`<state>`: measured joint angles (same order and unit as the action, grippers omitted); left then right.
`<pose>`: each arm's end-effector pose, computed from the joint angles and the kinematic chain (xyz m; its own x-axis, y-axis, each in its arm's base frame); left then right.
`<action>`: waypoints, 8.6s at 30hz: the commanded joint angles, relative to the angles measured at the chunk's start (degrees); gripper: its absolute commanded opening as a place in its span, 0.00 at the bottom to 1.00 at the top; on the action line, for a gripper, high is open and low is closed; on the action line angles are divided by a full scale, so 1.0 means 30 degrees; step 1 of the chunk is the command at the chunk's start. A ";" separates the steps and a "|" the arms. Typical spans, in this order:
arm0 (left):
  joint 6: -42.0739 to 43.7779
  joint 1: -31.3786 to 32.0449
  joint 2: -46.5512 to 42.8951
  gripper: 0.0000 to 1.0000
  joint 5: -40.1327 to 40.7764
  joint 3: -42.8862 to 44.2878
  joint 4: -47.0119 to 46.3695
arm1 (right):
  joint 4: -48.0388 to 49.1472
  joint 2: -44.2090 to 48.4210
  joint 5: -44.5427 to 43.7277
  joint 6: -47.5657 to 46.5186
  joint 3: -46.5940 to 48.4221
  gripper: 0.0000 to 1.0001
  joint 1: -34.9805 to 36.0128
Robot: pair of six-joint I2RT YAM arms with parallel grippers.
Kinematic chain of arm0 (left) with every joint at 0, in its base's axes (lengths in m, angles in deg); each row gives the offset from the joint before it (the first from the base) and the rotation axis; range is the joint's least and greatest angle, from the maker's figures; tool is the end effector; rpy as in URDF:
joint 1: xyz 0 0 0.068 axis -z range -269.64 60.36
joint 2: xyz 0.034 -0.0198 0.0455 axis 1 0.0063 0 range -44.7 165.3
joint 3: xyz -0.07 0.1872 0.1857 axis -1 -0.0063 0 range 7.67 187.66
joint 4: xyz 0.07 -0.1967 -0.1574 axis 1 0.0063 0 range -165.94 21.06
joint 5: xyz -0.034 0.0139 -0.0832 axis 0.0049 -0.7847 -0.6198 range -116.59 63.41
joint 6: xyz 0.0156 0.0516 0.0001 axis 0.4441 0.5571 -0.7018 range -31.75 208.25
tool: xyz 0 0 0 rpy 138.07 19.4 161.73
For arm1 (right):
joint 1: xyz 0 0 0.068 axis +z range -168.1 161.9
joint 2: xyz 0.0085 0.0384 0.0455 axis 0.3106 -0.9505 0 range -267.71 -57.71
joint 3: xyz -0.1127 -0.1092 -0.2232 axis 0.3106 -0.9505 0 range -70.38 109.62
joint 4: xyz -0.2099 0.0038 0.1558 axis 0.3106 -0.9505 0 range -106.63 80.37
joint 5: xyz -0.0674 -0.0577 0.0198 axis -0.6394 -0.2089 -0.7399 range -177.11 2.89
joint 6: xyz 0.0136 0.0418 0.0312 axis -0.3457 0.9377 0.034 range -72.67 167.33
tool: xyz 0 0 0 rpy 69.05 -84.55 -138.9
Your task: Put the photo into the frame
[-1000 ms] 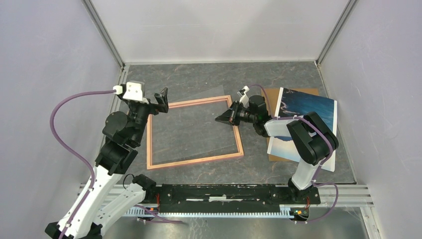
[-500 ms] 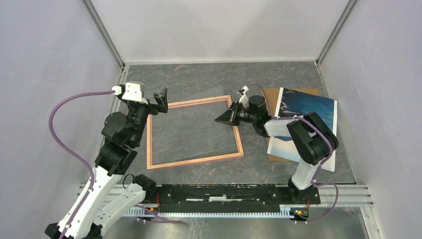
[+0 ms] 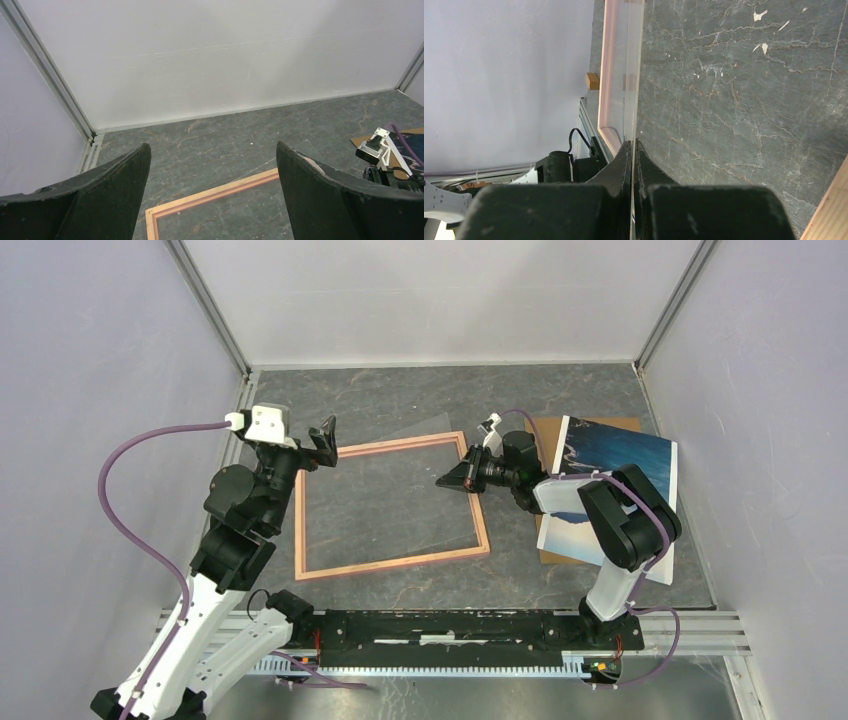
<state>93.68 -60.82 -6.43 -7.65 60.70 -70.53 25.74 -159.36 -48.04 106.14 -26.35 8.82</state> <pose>0.1288 -0.0578 0.4150 0.1585 0.0150 -0.9872 0.1611 0.9861 0.0409 0.3013 0.1780 0.1589 -0.9204 0.2776 -0.2753 -0.1626 0.3684 0.9153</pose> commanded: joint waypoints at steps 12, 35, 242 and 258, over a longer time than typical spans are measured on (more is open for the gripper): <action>-0.0178 -0.0249 0.0135 1.00 -0.0342 -0.0013 -0.0877 | 0.0381 0.0015 0.0281 -0.0757 0.0235 0.00 -0.0224; -0.0309 -0.0348 0.0083 1.00 -0.0313 -0.0042 -0.0892 | -0.0188 -0.0321 0.0155 -0.1290 0.0585 0.00 -0.0514; -1.8402 -0.0461 1.7567 0.61 -1.9245 0.7864 0.1811 | -1.6829 1.1700 -3.5480 -2.0885 -0.0538 0.00 1.0855; -0.8369 -0.1413 -0.0264 1.00 -0.4528 1.0632 0.4919 | -1.7100 0.7408 -1.2294 -1.4285 1.5285 0.00 1.0951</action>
<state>61.03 -65.28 -7.09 -26.29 92.50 -55.78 -31.43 -134.49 -114.22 51.25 10.81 41.28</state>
